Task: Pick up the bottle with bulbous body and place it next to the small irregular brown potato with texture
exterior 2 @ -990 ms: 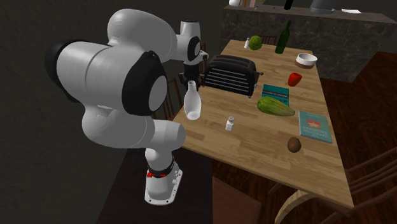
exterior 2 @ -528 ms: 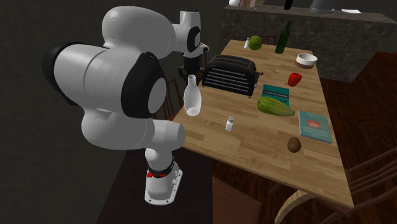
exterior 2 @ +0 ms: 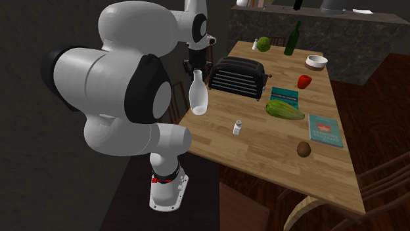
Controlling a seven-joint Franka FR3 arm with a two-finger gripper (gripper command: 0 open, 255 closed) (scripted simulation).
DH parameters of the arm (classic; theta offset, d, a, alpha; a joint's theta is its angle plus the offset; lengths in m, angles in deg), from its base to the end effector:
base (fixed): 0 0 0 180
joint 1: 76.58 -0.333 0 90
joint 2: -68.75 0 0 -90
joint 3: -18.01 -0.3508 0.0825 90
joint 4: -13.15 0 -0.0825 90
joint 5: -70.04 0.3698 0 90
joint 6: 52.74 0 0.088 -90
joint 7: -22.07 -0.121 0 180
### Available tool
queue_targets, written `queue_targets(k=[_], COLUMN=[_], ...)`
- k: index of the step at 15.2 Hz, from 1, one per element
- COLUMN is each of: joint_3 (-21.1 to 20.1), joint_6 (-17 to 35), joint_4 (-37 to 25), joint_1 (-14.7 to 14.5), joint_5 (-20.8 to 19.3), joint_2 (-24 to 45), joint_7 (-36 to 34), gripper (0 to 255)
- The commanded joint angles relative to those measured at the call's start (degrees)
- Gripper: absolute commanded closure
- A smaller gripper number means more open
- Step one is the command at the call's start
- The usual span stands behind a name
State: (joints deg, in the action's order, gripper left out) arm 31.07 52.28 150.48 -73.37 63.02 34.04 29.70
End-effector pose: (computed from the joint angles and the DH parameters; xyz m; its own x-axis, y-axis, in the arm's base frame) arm 0.3231 -0.1208 0.5441 0.9960 -0.0832 0.0326 -0.0831 -0.9965 -0.0055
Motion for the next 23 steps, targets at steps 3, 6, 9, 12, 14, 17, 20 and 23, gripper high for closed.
queue_targets(k=[3,6,9,12,14,17,20,23], joint_3=[-0.27,-0.47,-0.65,-0.82,-0.92,-1.05,-1.17,-1.26], joint_6=[-3.03,-5.29,-7.53,-9.75,-11.22,-13.42,-15.62,-17.82], joint_4=[-3.15,-5.56,-8.05,-10.63,-12.40,-15.14,-17.98,-20.92], joint_1=[-0.14,-0.24,-0.34,-0.45,-0.52,-0.63,-0.74,-0.85], joint_5=[0.26,0.44,0.62,0.80,0.92,1.09,1.26,1.43], joint_2=[0.13,0.27,0.52,0.89,1.19,1.73,2.38,3.12], joint_7=[0.07,0.11,0.16,0.22,0.26,0.33,0.42,0.51], gripper=[255,255,255,255,255,255,255,255])
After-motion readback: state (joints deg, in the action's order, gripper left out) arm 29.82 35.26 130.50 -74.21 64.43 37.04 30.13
